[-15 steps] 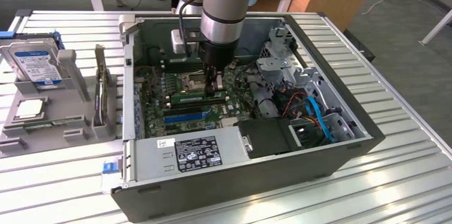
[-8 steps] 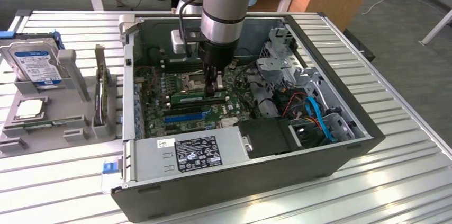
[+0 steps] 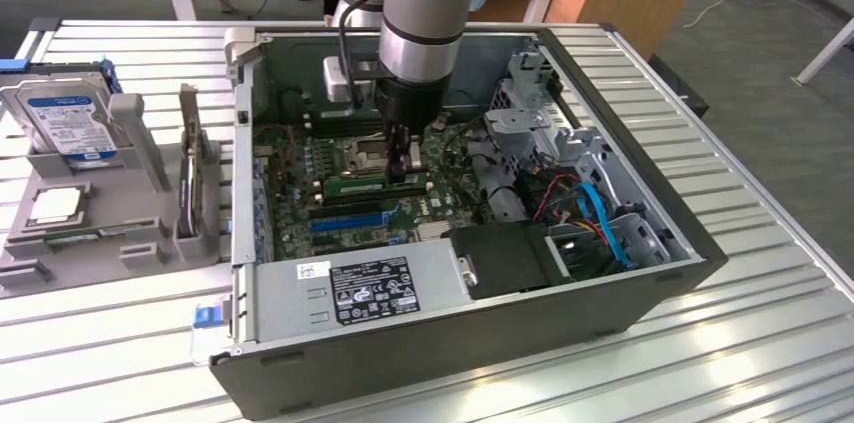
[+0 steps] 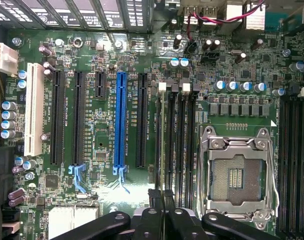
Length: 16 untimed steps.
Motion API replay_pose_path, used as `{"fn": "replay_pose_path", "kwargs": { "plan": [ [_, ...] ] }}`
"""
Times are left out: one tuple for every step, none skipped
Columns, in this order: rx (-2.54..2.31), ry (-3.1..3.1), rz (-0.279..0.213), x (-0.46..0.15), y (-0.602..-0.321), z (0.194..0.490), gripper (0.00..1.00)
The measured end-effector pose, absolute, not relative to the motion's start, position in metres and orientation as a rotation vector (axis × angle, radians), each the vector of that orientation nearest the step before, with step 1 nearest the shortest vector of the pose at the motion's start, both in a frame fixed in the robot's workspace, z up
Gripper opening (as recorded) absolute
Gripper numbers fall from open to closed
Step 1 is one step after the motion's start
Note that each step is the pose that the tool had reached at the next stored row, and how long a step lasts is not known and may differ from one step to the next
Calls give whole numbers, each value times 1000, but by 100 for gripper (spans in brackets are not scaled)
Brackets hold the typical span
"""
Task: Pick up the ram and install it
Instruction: 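Insert the ram into the slot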
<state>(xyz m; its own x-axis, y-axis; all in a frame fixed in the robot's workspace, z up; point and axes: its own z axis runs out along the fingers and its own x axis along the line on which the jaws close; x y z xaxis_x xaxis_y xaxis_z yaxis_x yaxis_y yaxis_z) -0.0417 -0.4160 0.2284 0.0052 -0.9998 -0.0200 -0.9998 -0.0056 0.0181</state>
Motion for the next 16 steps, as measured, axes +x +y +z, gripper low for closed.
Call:
{"fn": "replay_pose_path", "kwargs": {
  "plan": [
    [-2226,2214,42,-42,-416,228,12],
    [-2226,2214,42,-42,-416,228,12],
    [-2226,2214,42,-42,-416,227,12],
    [-2226,2214,42,-42,-416,227,12],
    [-2226,2214,42,-42,-416,226,12],
    [-2226,2214,42,-42,-416,226,12],
    [-2226,2215,42,-42,-416,226,12],
    [-2226,2215,42,-42,-416,225,12],
    [-2226,2215,42,-42,-416,225,12],
    [-2226,2214,42,-42,-416,225,12],
    [-2226,2214,42,-42,-416,224,12],
    [-2226,2215,42,-42,-416,224,12],
    [-2226,2215,42,-42,-416,224,12],
    [-2226,2215,42,-42,-416,223,12],
    [-2226,2215,42,-42,-416,223,12],
    [-2226,2215,42,-42,-416,223,12]
  ]
}}
